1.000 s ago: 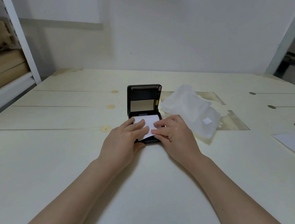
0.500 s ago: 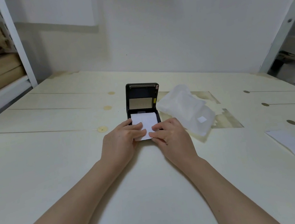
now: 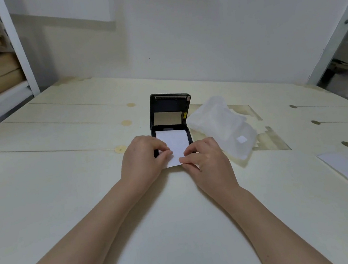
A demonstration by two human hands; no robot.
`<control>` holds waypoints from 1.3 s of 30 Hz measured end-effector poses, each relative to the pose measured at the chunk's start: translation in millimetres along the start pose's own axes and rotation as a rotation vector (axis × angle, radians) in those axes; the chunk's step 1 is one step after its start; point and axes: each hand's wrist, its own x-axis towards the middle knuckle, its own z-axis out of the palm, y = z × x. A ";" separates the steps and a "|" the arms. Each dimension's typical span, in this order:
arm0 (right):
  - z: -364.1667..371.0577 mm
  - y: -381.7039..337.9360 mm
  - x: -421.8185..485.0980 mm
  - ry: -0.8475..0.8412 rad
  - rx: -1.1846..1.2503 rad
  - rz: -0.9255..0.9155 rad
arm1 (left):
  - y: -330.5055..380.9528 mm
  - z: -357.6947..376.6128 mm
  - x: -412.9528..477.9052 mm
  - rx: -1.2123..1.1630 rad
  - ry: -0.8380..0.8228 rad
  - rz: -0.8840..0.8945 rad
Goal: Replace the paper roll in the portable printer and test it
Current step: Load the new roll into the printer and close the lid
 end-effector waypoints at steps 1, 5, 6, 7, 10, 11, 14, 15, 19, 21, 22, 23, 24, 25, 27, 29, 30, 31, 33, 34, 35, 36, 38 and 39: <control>0.0 0.0 -0.1 -0.004 0.008 0.010 | -0.8 1.7 2.5 -0.035 0.009 -0.032; -1.2 0.6 -0.5 -0.024 0.033 0.017 | -6.9 3.2 1.3 -0.142 -0.021 -0.084; -1.4 0.5 -0.6 -0.031 0.031 0.009 | -8.6 1.7 1.8 -0.172 -0.041 -0.095; -1.6 0.5 -0.5 -0.040 0.031 0.003 | -9.5 -0.2 2.6 -0.200 -0.063 -0.111; -3.7 1.3 -0.3 -0.091 0.056 0.008 | -11.6 -2.6 5.0 -0.226 -0.129 -0.141; -5.7 1.3 0.6 -0.126 0.069 0.017 | -12.2 -2.6 5.7 -0.226 -0.139 -0.149; -11.8 -1.3 9.9 -0.143 0.156 0.110 | -13.2 -3.9 8.0 -0.231 -0.147 -0.164; -13.0 -2.5 16.4 -0.073 0.192 0.156 | -12.9 -4.7 8.9 -0.224 -0.153 -0.162; -12.0 1.9 57.1 0.209 0.271 0.332 | -10.8 -7.9 10.6 -0.152 -0.185 -0.143; -11.0 6.7 79.4 0.163 0.352 0.382 | -10.7 -7.8 10.7 -0.124 -0.183 -0.128; -11.1 8.1 89.3 0.105 0.378 0.401 | -10.9 -7.2 10.5 -0.111 -0.175 -0.119; -12.3 8.3 97.4 0.041 0.406 0.416 | -11.1 -6.5 10.5 -0.103 -0.166 -0.113; -13.2 9.0 103.0 -0.017 0.442 0.426 | -11.0 -5.7 10.0 -0.103 -0.153 -0.109; -14.1 9.0 106.0 -0.060 0.482 0.432 | -11.3 -4.7 9.5 -0.105 -0.141 -0.106; -14.8 6.9 106.2 -0.066 0.542 0.433 | -11.7 -2.4 8.6 -0.112 -0.111 -0.088; -11.7 6.3 101.2 0.026 0.582 0.442 | -11.4 -1.7 8.0 -0.136 -0.080 -0.095; -10.2 6.6 97.7 0.063 0.604 0.456 | -11.1 -1.8 7.8 -0.130 -0.060 -0.102; -9.7 6.1 94.0 0.080 0.629 0.470 | -10.8 -2.1 8.0 -0.095 -0.033 -0.101; -11.6 5.5 85.4 0.084 0.673 0.492 | -10.6 -2.2 8.6 0.009 0.025 -0.093; -14.0 4.7 81.0 0.075 0.699 0.506 | -9.7 -2.4 8.5 0.051 0.047 -0.099; -16.7 4.3 76.7 0.062 0.725 0.517 | -9.2 -2.0 8.3 0.084 0.067 -0.103; -19.2 4.2 72.3 0.044 0.744 0.525 | -8.6 -1.4 8.0 0.113 0.086 -0.098; -21.8 4.4 63.4 0.009 0.775 0.530 | -8.0 -0.2 7.3 0.160 0.107 -0.074; -21.7 5.2 58.8 -0.005 0.787 0.527 | -8.2 0.5 7.0 0.174 0.111 -0.060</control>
